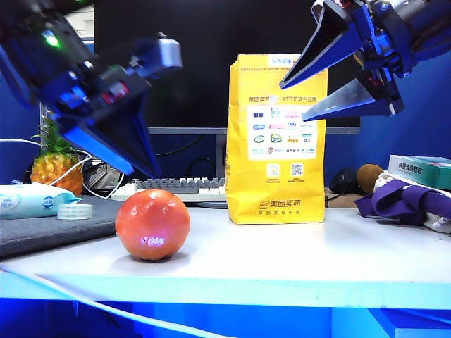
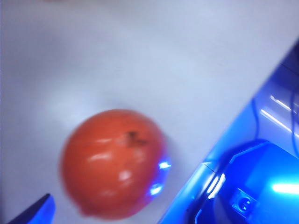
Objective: Pick up the orange and throw it into the yellow paper bag.
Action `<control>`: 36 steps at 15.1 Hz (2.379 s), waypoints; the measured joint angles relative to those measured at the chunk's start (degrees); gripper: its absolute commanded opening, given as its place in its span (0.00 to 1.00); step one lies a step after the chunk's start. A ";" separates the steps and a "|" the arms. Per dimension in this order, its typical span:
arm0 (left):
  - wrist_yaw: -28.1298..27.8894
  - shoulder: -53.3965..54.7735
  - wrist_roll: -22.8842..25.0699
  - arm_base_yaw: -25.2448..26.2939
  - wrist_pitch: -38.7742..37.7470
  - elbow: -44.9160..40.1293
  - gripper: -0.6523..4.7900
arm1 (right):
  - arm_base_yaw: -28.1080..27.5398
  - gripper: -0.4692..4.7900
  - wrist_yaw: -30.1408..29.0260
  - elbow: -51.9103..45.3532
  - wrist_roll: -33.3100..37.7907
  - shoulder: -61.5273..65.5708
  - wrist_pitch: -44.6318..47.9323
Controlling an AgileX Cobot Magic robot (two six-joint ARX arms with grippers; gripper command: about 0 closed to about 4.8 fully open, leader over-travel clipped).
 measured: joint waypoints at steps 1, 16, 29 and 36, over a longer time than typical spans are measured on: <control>0.02 1.18 0.00 -0.63 1.01 0.02 1.00 | 0.00 0.61 -0.02 0.00 -0.31 0.00 -0.20; -2.16 10.19 -1.55 -2.03 9.92 0.04 0.61 | 0.00 0.61 0.04 -0.02 -3.65 0.13 -2.78; -0.50 -3.23 -1.51 -2.14 20.37 20.68 0.61 | -0.20 0.61 9.99 7.02 -6.01 0.20 2.99; 4.04 5.29 -1.36 -1.25 40.11 20.76 0.61 | -0.17 0.61 24.33 23.93 -13.20 -3.13 4.59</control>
